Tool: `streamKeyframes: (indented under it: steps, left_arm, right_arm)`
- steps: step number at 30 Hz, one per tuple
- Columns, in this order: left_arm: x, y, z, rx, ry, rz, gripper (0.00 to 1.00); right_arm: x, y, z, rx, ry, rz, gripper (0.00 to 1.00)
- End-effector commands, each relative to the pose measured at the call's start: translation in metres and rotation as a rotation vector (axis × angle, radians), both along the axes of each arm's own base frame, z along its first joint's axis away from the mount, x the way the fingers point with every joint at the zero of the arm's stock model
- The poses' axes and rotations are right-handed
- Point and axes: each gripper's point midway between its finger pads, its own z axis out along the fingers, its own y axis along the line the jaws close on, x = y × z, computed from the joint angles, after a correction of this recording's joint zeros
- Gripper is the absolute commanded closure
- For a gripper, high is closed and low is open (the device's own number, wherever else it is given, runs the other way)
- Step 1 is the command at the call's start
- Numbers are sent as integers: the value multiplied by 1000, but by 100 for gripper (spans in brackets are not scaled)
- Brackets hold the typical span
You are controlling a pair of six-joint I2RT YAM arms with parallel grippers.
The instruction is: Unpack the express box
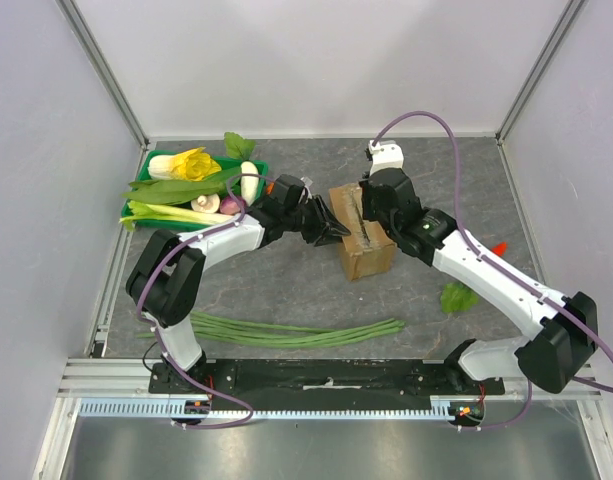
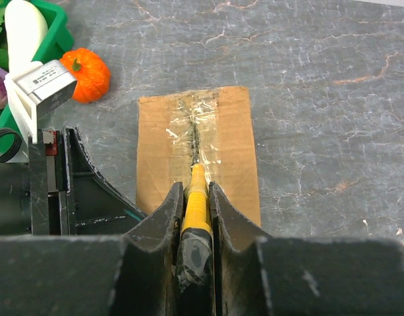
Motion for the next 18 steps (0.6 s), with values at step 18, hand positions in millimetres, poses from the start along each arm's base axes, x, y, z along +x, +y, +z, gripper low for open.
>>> streamKeyframes:
  steps: [18]
  left_arm:
    - [10,-6,6,-8,15,46,65]
  right_arm:
    - [25,10,-25,-29,-55,-19,100]
